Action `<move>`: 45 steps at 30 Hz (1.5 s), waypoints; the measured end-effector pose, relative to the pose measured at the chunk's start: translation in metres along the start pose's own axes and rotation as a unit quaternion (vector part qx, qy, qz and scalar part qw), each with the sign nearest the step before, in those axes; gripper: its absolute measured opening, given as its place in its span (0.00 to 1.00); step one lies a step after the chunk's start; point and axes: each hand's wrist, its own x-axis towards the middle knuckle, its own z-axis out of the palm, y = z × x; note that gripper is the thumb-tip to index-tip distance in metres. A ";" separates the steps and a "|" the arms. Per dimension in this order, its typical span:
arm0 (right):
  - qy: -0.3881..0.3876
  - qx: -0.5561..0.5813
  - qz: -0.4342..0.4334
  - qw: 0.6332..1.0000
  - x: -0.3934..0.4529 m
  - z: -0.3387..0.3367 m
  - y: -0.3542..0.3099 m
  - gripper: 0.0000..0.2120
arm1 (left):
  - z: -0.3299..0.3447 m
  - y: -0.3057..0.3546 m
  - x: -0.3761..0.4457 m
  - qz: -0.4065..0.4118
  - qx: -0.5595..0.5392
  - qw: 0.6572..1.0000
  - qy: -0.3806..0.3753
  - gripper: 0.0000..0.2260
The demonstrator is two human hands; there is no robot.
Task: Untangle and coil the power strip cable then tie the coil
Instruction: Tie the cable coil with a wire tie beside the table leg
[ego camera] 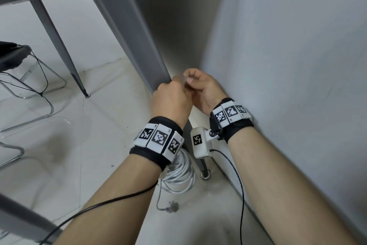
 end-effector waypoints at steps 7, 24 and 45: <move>-0.005 -0.076 -0.015 0.997 0.001 -0.005 0.001 0.17 | -0.001 -0.008 -0.005 0.038 0.020 0.999 0.008 0.10; -0.007 0.003 0.002 1.000 -0.002 -0.007 0.004 0.14 | 0.005 -0.007 -0.013 0.007 0.024 0.999 0.028 0.07; -0.013 0.068 -0.001 0.998 0.001 -0.005 0.002 0.17 | 0.009 -0.006 -0.021 0.032 -0.073 0.992 0.102 0.04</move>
